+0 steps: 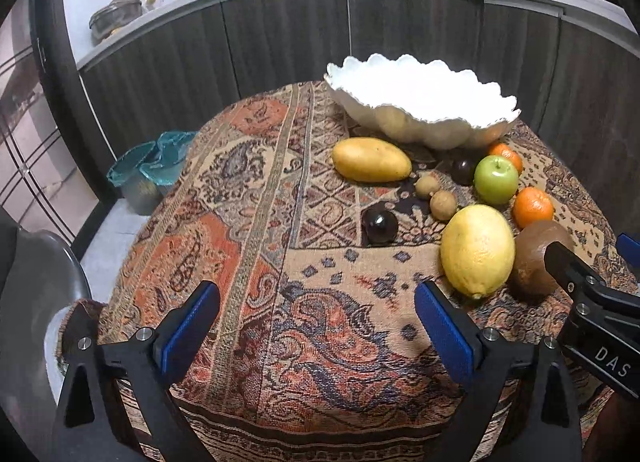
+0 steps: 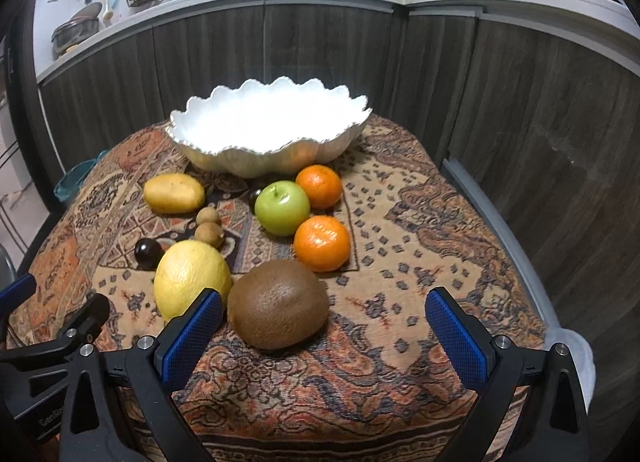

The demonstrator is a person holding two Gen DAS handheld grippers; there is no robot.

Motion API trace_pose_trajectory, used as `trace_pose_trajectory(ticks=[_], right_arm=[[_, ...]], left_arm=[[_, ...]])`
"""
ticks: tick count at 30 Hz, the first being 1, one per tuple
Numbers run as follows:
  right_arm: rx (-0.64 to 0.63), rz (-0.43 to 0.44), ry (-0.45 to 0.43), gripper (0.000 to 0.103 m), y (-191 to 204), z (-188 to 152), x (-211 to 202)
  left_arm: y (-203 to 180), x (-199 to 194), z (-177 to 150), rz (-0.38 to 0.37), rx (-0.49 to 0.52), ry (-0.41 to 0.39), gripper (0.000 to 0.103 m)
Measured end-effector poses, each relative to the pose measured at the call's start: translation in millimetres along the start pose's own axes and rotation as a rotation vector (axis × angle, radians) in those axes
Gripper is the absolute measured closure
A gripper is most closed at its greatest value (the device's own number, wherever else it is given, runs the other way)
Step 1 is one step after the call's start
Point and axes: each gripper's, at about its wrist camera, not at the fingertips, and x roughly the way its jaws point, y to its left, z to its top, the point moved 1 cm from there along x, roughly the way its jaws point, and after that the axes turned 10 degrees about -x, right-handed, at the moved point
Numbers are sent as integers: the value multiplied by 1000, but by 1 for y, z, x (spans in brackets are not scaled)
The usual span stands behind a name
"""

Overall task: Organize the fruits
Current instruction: 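Close the right tool on the brown kiwi while the left tool approaches the lemon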

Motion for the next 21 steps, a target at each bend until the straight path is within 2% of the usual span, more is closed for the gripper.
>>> trace_pose_trajectory(ticks=[3, 5, 15, 21], right_arm=[[-6, 5, 16, 3, 4, -2, 9], [-5, 19, 32, 9, 6, -3, 16], [-14, 67, 30, 11, 17, 3, 33], [-2, 156, 37, 28, 22, 5, 43]], left_arm=[[2, 5, -1, 0, -7, -2, 4], [1, 8, 0, -5, -6, -3, 4], [-1, 18, 4, -15, -1, 6, 4], [-1, 17, 6, -18, 4, 0, 4]])
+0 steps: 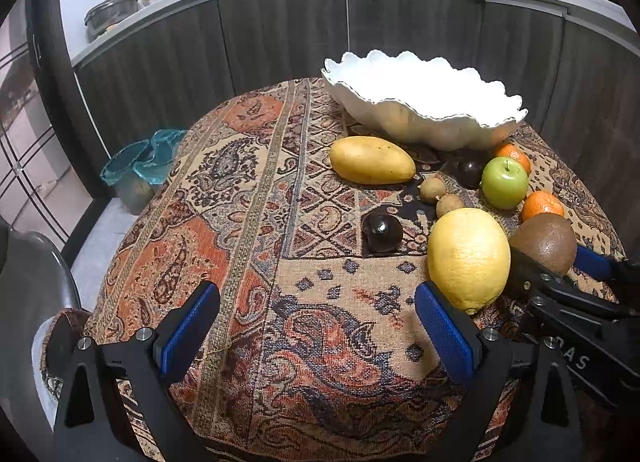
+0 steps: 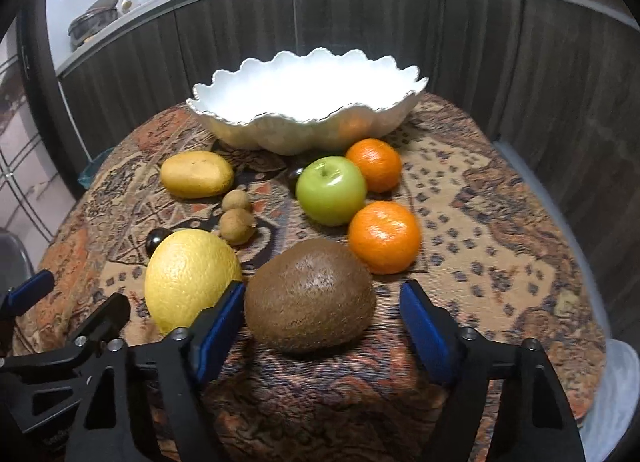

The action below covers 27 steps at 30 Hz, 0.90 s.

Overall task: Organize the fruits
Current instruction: 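Close the right tool on the brown kiwi while the left tool approaches the lemon, then close the left tool on the yellow lemon while the right tool holds the kiwi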

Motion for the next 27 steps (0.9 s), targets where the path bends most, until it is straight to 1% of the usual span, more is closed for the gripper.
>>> trace_pose_trajectory(ticks=[1, 3, 4, 9, 13, 18, 27], right_arm=[[0, 18, 3, 33, 1, 0, 2], [4, 33, 2, 35, 2, -1, 5], [5, 42, -2, 38, 3, -1, 6], [6, 51, -6, 39, 4, -2, 5], [19, 52, -1, 40, 0, -3, 1], [42, 29, -4, 40, -15, -7, -9], [86, -44, -21, 40, -47, -13, -29]], left_arm=[[0, 0, 0, 0, 0, 0, 4], [0, 1, 0, -3, 0, 4, 4], [0, 1, 0, -3, 0, 7, 4], [-2, 1, 2, -5, 2, 8, 4], [-8, -1, 4, -23, 11, 5, 4], [-24, -8, 3, -54, 41, -1, 4], [-59, -11, 3, -124, 89, 18, 4]])
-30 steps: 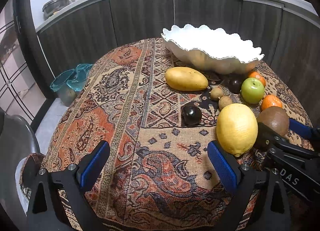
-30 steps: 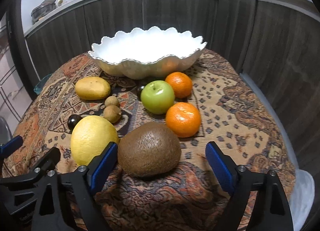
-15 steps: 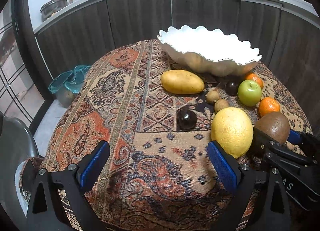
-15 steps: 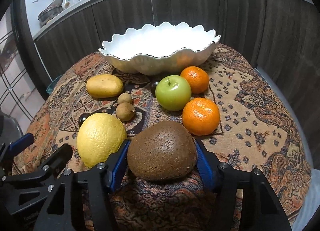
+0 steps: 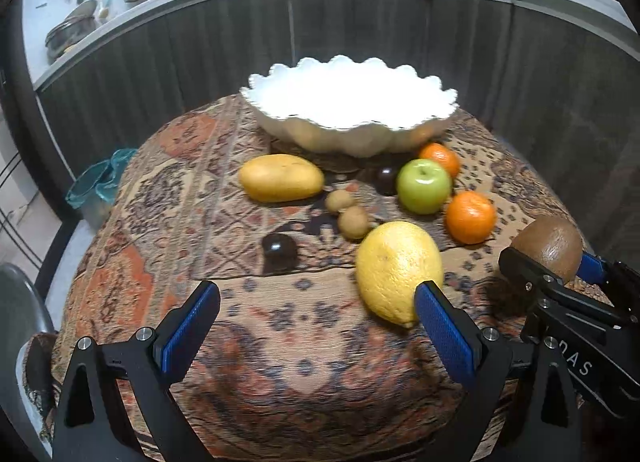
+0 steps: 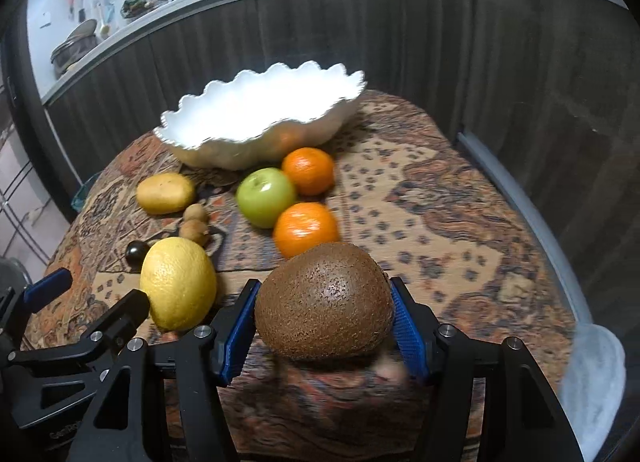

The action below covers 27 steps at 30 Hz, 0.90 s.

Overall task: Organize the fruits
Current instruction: 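Close the left tool on the yellow lemon while the right tool holds the kiwi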

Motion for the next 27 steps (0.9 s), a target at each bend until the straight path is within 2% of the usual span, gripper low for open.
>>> trace_pose_trajectory(ticks=[7, 12, 19, 21, 26, 27], right_arm=[[35, -50, 1, 40, -25, -5, -3], [60, -66, 12, 40, -39, -7, 3], [56, -58, 10, 40, -39, -6, 8], [53, -52, 11, 40, -37, -6, 9], [55, -44, 22, 40, -35, -7, 14], [56, -44, 24, 40, -35, -7, 14]], left_arm=[[-26, 14, -2, -25, 32, 30, 4], [-35, 27, 1, -34, 36, 46, 9], [-39, 49, -4, -39, 48, 106, 31], [-38, 50, -4, -45, 45, 100, 32], [-39, 48, -5, -53, 61, 86, 49], [-40, 47, -5, -47, 67, 84, 49]])
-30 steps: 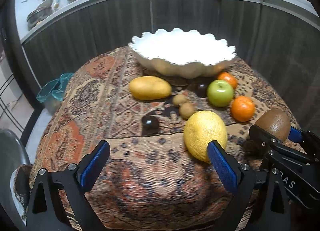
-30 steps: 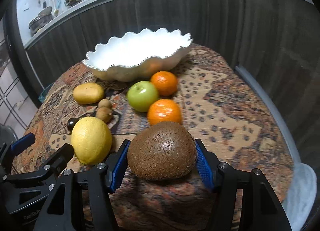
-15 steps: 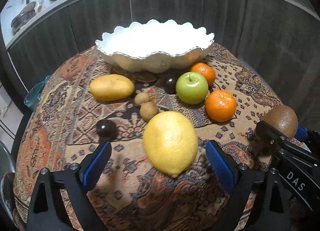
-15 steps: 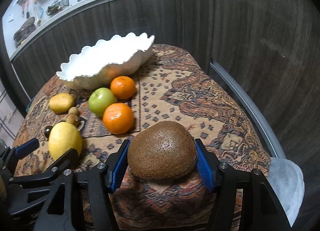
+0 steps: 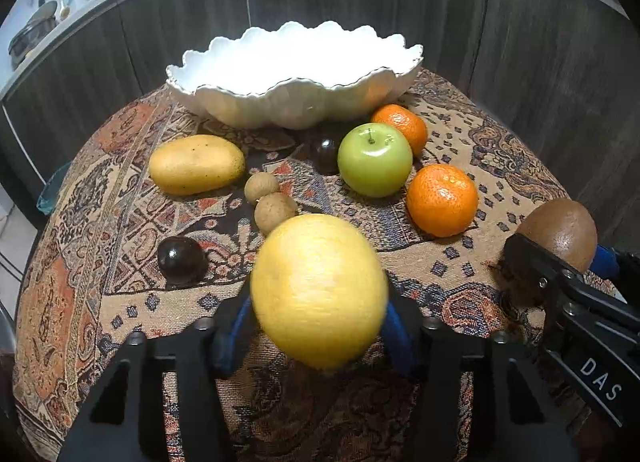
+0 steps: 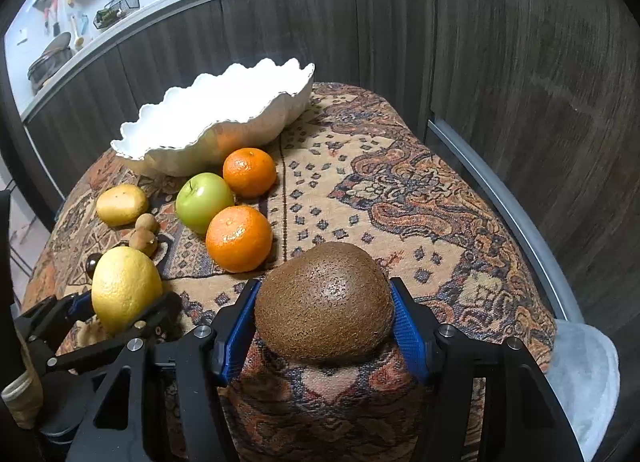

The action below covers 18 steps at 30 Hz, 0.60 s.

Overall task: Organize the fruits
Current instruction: 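Close the left tool on the yellow lemon while the right tool holds the kiwi, then carry the lemon and kiwi over the white bowl and open both tools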

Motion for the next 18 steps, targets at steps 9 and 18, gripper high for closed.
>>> trace_pose_trajectory(ticks=[9, 18], right_arm=[[-11, -8, -12, 40, 6, 2, -7], [-51, -6, -65, 40, 22, 19, -24]], left_arm=[[5, -7, 0, -2, -13, 11, 50], [22, -29, 15, -1, -56, -56, 50]])
